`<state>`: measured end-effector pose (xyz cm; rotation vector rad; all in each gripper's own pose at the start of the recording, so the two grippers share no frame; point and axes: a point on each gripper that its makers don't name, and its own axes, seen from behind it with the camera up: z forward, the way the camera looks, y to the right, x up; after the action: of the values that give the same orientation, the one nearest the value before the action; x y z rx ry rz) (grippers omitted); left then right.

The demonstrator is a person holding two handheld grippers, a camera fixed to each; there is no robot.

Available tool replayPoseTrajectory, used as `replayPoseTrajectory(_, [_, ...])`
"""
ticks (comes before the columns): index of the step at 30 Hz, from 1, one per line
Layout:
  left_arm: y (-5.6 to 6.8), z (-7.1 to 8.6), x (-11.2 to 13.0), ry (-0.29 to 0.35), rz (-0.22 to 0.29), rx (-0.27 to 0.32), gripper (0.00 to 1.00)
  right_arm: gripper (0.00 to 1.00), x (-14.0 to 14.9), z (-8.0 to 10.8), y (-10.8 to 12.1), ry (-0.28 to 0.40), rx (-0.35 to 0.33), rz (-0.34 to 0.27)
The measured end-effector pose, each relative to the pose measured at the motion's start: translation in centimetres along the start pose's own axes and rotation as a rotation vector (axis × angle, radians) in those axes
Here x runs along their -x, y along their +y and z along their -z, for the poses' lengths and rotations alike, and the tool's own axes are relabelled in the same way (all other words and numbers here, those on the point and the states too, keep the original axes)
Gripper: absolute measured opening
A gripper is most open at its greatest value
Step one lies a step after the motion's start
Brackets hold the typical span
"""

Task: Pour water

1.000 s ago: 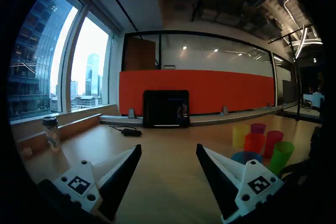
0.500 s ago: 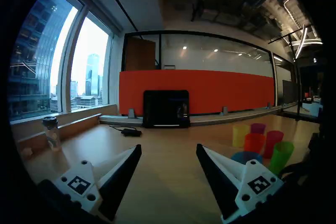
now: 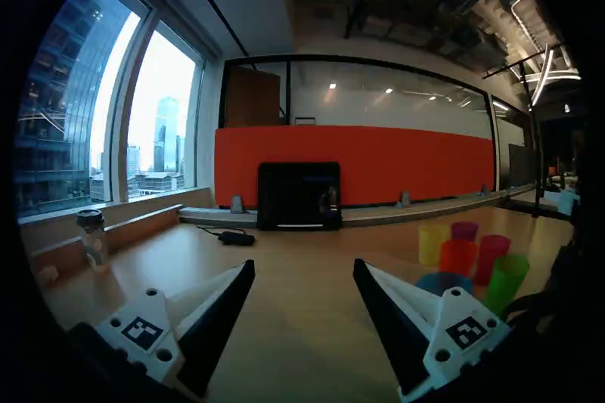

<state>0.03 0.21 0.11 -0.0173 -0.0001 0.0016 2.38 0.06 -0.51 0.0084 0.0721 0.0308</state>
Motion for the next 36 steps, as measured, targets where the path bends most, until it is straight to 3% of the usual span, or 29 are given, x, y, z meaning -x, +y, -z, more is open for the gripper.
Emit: replayPoseTrajectory(36, [-0.1, 0.1, 0.0, 0.000, 0.000, 0.000, 0.97, 0.99, 2.3, -0.3, 0.1, -0.070, 0.010, 0.032])
